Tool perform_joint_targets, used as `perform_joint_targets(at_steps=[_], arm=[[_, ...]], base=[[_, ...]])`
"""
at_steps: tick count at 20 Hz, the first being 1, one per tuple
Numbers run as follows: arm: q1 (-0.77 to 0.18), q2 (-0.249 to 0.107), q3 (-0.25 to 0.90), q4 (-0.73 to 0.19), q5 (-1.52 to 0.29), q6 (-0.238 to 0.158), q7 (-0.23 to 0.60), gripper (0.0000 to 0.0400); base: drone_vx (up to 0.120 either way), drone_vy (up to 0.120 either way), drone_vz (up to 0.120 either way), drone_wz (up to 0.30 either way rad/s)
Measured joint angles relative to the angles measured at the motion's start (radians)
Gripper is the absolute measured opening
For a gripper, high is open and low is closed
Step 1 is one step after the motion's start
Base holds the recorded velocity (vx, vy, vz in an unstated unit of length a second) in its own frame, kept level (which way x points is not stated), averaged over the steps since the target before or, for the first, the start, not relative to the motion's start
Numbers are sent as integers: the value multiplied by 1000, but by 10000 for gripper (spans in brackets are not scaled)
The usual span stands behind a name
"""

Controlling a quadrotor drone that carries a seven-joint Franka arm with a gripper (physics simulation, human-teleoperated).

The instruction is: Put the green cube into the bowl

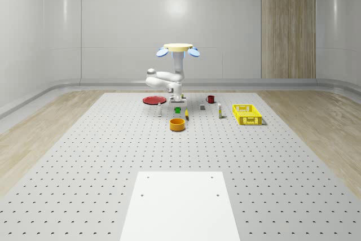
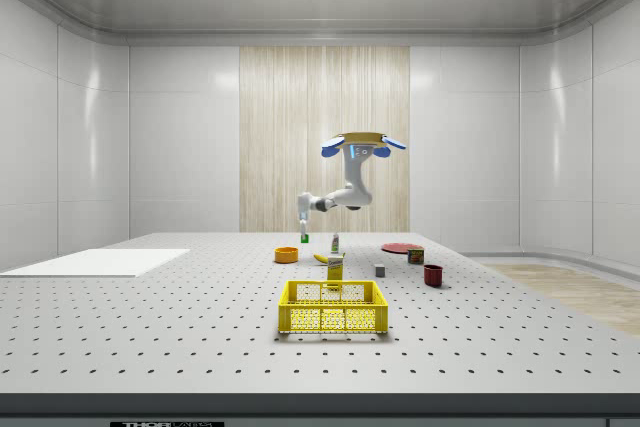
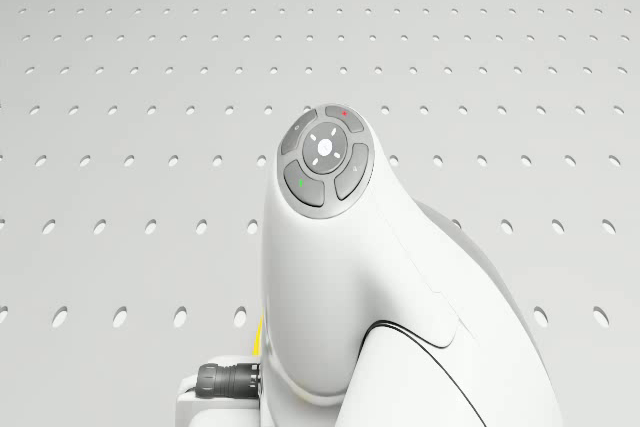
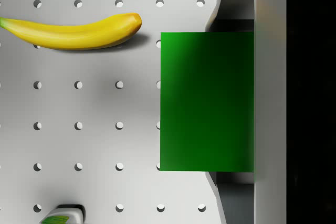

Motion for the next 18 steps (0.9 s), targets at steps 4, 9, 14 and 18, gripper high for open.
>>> perform_joint_targets(at_steps=[4, 9, 14, 18], arm=[[0, 0, 0, 0, 0, 0, 0, 252], [0, -1, 0, 0, 0, 0, 0, 252], [0, -1, 0, 0, 0, 1, 0, 252], [0, -1, 0, 0, 0, 1, 0, 252]], base=[[120, 0, 0, 0], [120, 0, 0, 0], [120, 0, 0, 0], [70, 0, 0, 0]])
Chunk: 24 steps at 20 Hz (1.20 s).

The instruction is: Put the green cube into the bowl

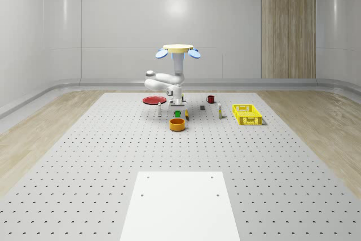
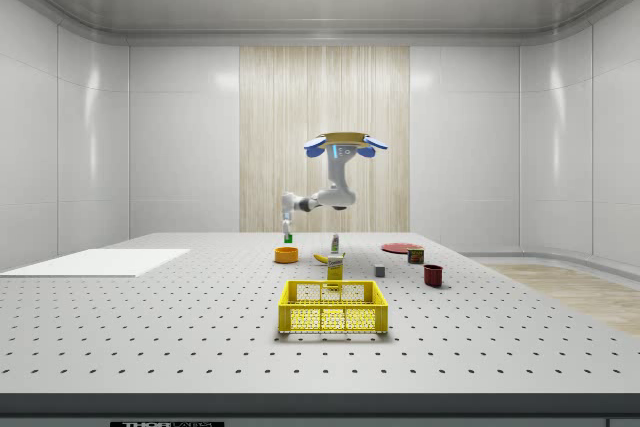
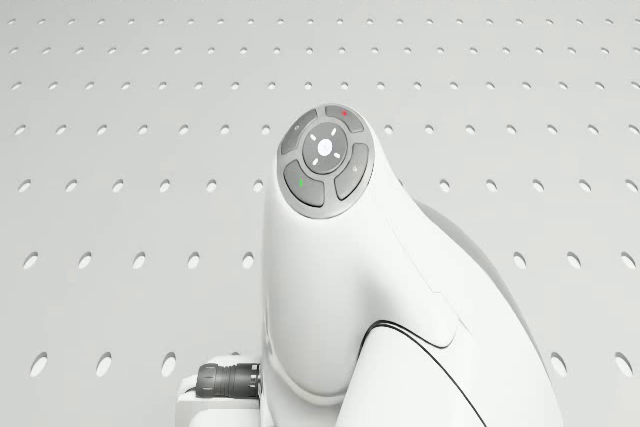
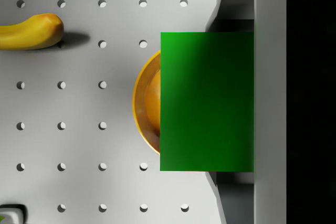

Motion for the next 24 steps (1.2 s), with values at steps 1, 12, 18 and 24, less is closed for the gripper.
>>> perform_joint_targets(at_steps=[1, 12, 18, 24], arm=[[0, 0, 0, 0, 0, 0, 0, 252], [-3, -1, -21, 3, -19, 7, 0, 251], [-17, -1, -104, 20, -98, 35, 2, 250], [-33, 5, -181, 42, -171, 59, 4, 284]], base=[[0, 0, 0, 0], [0, 0, -84, 0], [0, 0, 0, 0], [0, 0, 0, 0]])
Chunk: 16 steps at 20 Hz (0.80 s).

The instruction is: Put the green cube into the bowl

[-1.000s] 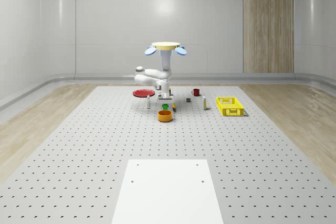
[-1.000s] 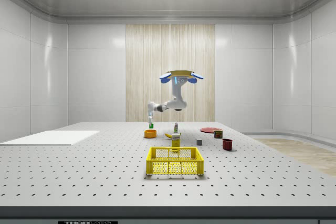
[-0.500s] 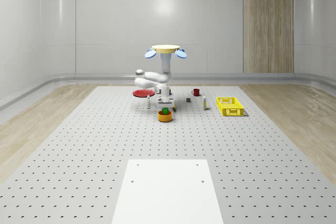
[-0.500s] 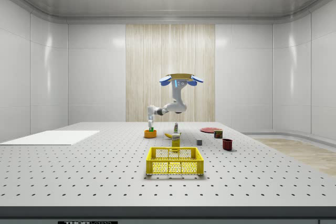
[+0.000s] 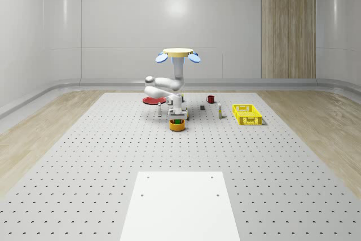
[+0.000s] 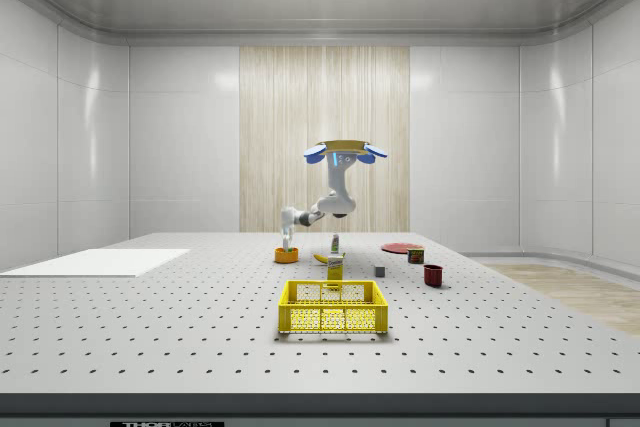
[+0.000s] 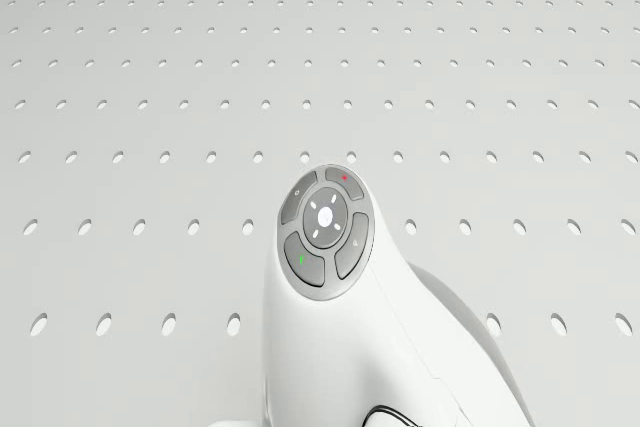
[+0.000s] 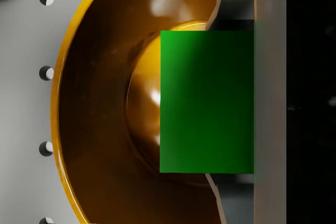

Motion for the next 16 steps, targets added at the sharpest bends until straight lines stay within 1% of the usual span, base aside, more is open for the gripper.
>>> perform_joint_targets(at_steps=[1, 3, 6, 10, 16], arm=[[-2, 1, -7, 2, -7, 1, 0, 310], [-2, 4, -12, 4, -14, 1, -1, 345], [4, 7, 6, -3, 2, -11, -3, 374], [16, 10, 55, -18, 46, -33, -6, 391], [27, 13, 114, -32, 100, -57, -8, 398]], base=[[0, 0, 0, 0], [0, 0, 0, 0], [0, 0, 0, 0], [0, 0, 0, 0], [0, 0, 0, 0]])
